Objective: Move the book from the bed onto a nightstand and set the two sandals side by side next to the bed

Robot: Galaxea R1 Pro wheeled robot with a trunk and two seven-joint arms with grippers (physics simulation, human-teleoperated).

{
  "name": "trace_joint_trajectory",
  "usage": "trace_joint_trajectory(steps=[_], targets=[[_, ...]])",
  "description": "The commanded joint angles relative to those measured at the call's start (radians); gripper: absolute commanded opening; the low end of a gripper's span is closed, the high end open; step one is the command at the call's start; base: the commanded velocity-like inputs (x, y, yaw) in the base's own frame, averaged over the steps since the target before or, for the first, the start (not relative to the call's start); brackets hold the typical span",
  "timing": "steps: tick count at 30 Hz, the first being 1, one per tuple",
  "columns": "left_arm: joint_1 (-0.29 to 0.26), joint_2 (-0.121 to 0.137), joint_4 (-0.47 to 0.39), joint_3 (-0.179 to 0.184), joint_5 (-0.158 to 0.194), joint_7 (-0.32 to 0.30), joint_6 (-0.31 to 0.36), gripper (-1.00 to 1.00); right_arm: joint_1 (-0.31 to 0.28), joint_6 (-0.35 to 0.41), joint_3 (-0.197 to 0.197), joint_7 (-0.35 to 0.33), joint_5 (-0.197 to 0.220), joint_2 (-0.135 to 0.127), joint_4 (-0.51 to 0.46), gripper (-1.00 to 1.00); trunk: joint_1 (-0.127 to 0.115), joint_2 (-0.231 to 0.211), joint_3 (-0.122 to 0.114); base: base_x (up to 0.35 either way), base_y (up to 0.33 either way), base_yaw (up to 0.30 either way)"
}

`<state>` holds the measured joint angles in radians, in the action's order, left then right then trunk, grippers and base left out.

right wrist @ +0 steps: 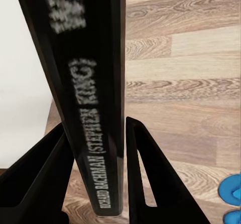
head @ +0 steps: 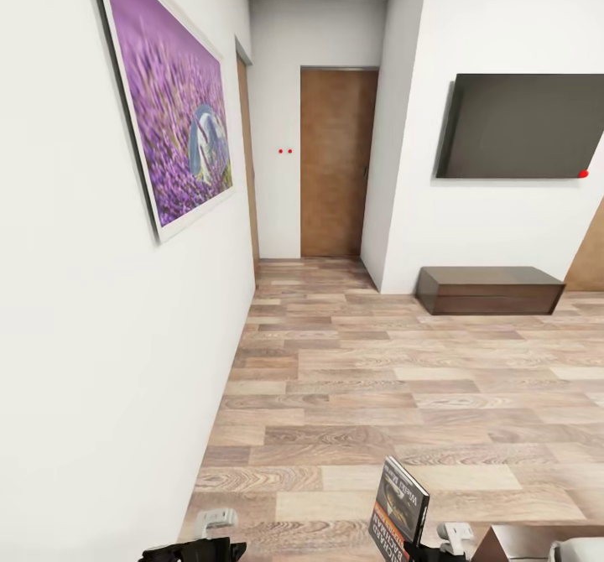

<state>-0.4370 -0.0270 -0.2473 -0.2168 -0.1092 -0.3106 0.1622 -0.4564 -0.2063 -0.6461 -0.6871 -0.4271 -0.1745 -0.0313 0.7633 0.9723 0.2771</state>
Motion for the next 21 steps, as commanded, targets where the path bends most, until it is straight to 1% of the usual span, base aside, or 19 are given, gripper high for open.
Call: trace_joint_trajectory(steps=[1, 5, 12, 16, 21], targets=[[0.0, -0.001, -0.003, -0.009, -0.01, -0.005, 0.007, 1.0, -0.001, -0.005, -0.007, -0.002, -0.01, 0.0, 0.001, -1.0, 0.0, 0.001, 0.001, 0.176, 0.0, 0.0], [0.0, -0.001, -0.003, -0.009, -0.01, -0.005, 0.007, 1.0, -0.001, -0.005, -0.007, -0.002, -0.01, 0.0, 0.001, -1.0, 0.0, 0.001, 0.001, 0.087, 0.0, 0.0], [0.0, -0.001, -0.003, -0.009, -0.01, -0.005, 0.006, 1.0, -0.001, -0.005, -0.007, -0.005, -0.01, 0.0, 0.001, -1.0, 0.0, 0.001, 0.001, 0.015, 0.0, 0.012], [0.0, -0.001, -0.002, -0.009, -0.01, -0.005, -0.009, 1.0, 0.0, -0.005, -0.007, -0.005, -0.01, 0.0, 0.001, -1.0, 0.0, 0.001, 0.003, 0.001, 0.0, 0.16], [0.0, -0.001, -0.001, -0.009, -0.01, -0.005, -0.019, 1.0, -0.001, -0.004, -0.007, -0.005, -0.01, 0.0, 0.001, -1.0, 0.0, 0.001, 0.006, 0.0, 0.0, 0.233]])
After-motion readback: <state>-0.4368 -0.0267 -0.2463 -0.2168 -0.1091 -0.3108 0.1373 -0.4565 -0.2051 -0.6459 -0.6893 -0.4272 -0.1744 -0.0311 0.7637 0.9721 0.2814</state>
